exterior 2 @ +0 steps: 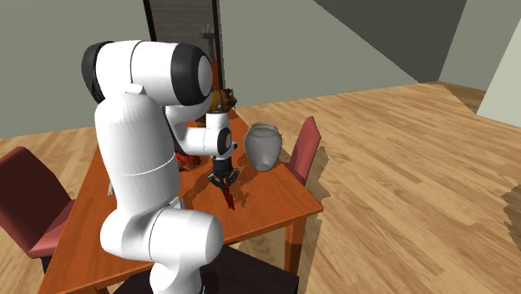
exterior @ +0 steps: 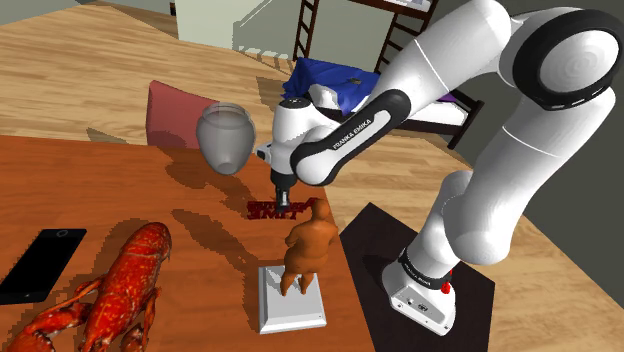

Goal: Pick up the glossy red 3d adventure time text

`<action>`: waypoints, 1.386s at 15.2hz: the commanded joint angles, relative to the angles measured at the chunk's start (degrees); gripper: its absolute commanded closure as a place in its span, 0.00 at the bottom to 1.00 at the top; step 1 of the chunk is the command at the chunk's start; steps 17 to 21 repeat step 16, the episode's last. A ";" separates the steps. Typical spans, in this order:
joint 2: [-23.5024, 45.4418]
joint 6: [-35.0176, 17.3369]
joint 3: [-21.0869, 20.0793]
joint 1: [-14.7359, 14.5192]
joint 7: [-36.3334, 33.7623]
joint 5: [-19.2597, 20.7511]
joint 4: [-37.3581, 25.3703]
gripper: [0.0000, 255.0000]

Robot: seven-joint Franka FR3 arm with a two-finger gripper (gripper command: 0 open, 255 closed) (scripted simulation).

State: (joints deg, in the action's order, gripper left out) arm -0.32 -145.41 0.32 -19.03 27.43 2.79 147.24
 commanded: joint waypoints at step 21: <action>-9.62 12.73 -0.04 -0.10 0.63 -0.57 -3.12 1.00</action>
